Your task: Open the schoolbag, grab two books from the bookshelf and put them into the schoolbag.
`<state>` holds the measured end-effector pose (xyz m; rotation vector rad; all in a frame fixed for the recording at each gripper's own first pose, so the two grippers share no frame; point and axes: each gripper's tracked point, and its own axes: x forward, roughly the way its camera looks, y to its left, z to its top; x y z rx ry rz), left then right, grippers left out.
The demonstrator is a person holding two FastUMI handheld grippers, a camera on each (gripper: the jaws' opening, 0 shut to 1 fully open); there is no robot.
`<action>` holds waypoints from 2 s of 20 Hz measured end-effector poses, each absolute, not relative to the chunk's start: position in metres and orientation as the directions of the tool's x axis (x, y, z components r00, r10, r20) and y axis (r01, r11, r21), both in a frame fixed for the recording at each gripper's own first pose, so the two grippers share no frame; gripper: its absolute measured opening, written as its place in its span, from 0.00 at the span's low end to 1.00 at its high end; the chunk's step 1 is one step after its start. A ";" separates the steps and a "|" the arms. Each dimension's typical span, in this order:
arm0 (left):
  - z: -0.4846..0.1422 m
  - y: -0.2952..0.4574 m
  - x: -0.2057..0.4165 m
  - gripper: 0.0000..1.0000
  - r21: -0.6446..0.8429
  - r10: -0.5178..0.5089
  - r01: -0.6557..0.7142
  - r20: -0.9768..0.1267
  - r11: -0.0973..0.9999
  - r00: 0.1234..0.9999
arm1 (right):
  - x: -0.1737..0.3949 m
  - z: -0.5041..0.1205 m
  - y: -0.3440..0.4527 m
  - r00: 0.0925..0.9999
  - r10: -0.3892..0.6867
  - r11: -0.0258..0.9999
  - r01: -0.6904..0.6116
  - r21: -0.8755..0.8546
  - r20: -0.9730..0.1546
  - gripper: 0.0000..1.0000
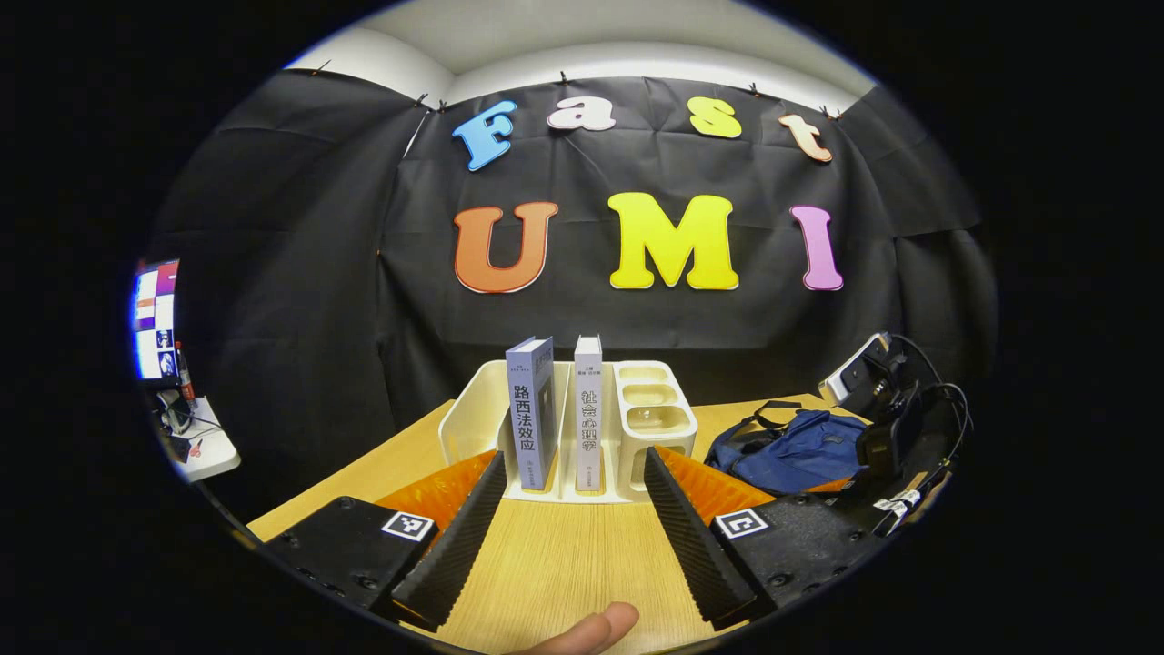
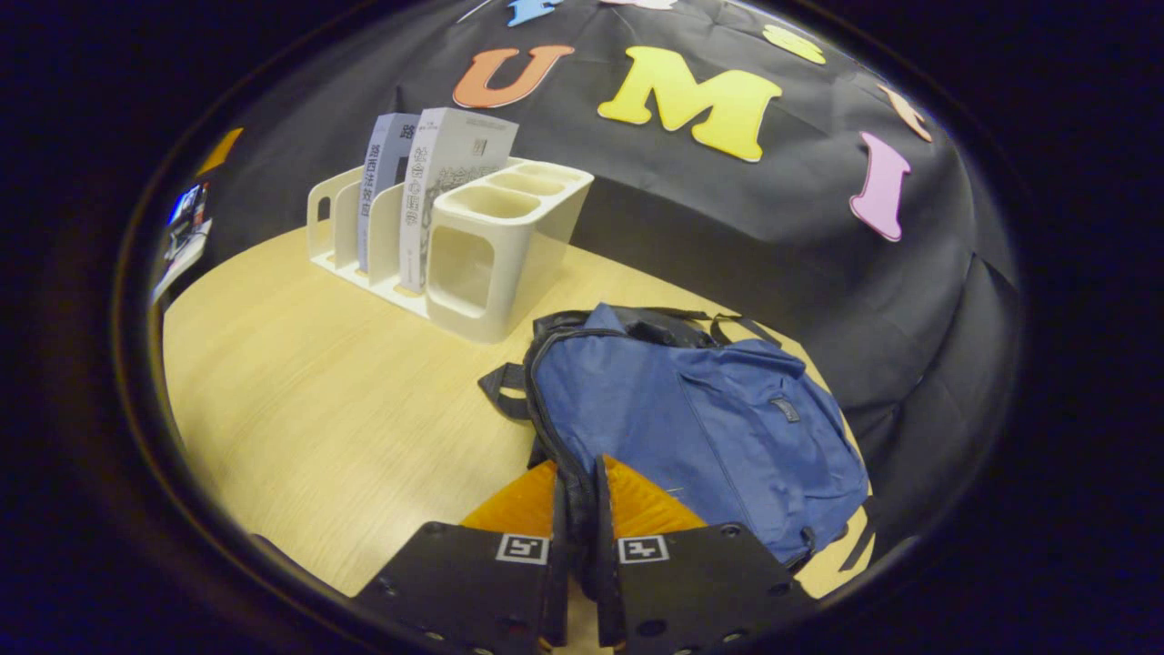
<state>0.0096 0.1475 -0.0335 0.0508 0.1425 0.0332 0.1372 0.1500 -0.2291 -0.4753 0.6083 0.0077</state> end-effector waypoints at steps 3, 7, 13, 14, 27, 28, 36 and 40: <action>-0.037 0.149 0.016 0.96 0.058 0.046 -0.039 -0.143 0.998 0.989 | 0.142 -0.206 0.147 0.875 -0.072 0.917 -0.131 -0.378 -0.478 0.03; -0.042 0.151 0.023 0.96 0.034 0.063 -0.059 -0.155 0.998 0.986 | 0.140 -0.163 0.136 0.902 0.012 0.938 -0.160 -0.306 -0.432 0.00; -0.034 0.154 0.037 0.97 0.032 0.082 -0.078 -0.140 0.996 0.987 | 0.132 -0.083 0.092 0.960 0.037 0.960 -0.110 -0.256 -0.277 0.00; -0.030 0.152 0.039 0.97 0.037 0.081 -0.077 -0.131 0.996 0.988 | 0.132 -0.071 0.081 0.967 0.027 0.963 -0.093 -0.252 -0.253 0.00; 0.023 0.151 0.129 0.96 0.115 0.105 -0.089 -0.138 0.989 0.985 | 0.148 0.032 -0.008 0.993 -0.024 0.988 0.005 -0.156 -0.119 0.00; 0.028 0.149 0.143 0.96 0.145 0.107 -0.087 -0.140 0.986 0.984 | 0.152 0.037 -0.011 0.993 -0.027 0.987 0.008 -0.161 -0.113 0.00; 0.041 0.127 0.247 0.93 0.161 0.053 -0.013 -0.250 0.987 0.967 | 0.165 0.052 -0.021 0.989 0.072 0.994 -0.083 -0.076 -0.133 0.00; 0.021 0.136 0.294 0.93 0.230 0.094 -0.007 -0.371 0.973 0.924 | 0.167 0.051 -0.040 0.989 0.060 0.992 -0.073 -0.101 -0.132 0.00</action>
